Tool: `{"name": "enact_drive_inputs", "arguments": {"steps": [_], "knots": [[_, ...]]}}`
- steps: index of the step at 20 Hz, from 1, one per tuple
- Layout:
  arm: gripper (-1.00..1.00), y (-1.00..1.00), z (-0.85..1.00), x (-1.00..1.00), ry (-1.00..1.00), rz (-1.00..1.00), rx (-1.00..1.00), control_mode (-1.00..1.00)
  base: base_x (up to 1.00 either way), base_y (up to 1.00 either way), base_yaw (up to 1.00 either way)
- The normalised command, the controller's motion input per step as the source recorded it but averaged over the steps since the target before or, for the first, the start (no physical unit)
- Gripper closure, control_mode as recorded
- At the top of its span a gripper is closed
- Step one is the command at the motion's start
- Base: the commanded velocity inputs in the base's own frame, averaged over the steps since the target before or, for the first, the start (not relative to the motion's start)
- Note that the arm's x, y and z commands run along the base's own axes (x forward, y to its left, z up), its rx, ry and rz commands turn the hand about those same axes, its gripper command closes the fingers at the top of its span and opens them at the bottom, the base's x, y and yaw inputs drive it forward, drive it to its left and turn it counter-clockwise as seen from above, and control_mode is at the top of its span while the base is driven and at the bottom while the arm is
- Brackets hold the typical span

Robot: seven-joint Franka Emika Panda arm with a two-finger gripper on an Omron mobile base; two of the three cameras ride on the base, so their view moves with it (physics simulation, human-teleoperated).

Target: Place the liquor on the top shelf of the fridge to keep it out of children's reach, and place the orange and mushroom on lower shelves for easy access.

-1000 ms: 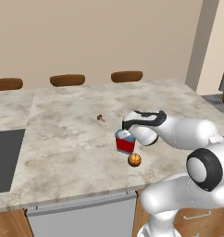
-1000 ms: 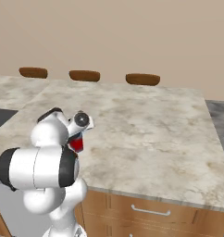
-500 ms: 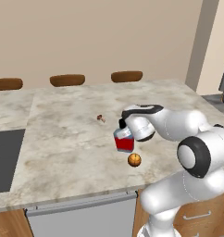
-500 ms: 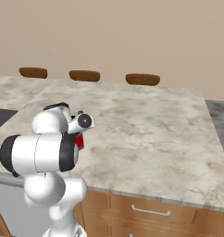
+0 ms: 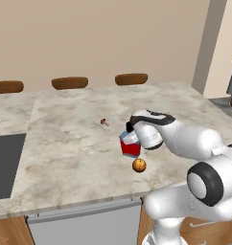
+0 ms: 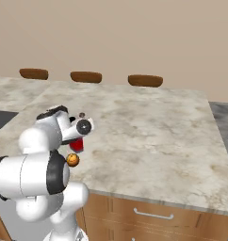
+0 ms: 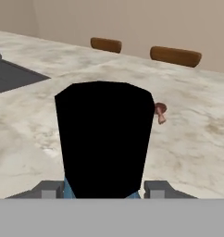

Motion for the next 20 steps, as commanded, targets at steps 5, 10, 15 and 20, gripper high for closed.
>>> {"name": "enact_drive_inputs", "arguments": {"steps": [5, 10, 15, 20], "knots": [[1.0, -0.36, 1.0, -0.35, 0.1, 0.0, -0.04, -1.0, 0.0, 0.0, 0.0], [1.0, -0.43, 1.0, -0.39, 0.11, -0.05, -0.06, -1.0, 0.0, 0.0, 0.0], [1.0, -0.36, 1.0, -0.36, 0.03, -0.1, 0.0, -1.0, 0.0, 0.0, 0.0], [1.0, 0.0, 1.0, -0.72, -0.04, -0.03, 0.06, -1.0, 0.0, 0.0, 0.0]]}}
